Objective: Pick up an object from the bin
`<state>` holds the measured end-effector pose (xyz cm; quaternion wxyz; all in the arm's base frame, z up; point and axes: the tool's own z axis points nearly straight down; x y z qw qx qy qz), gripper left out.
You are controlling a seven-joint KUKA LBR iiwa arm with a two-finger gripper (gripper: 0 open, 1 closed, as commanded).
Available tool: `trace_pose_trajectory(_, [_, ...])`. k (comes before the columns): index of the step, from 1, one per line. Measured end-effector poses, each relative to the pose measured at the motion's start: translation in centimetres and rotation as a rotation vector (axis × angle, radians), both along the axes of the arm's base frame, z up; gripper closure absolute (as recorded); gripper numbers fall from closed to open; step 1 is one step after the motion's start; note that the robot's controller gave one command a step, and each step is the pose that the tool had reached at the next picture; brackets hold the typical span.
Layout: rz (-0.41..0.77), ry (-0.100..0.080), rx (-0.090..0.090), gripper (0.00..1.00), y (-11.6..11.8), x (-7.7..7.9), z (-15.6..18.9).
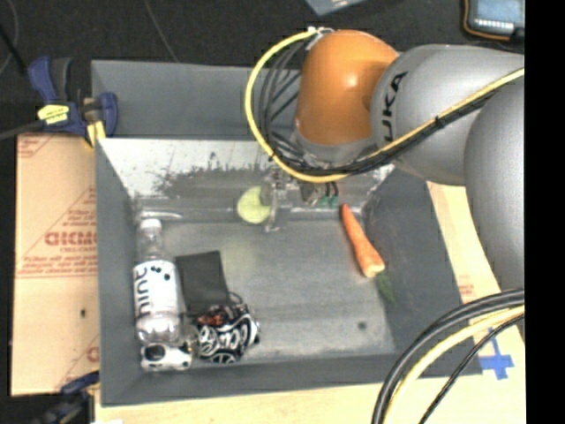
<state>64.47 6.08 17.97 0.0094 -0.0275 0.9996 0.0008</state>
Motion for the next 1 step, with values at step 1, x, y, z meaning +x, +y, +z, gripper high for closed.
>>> trace_pose_trajectory(1, [-0.003,0.005,0.000,1.00,0.01,-0.70,4.39])
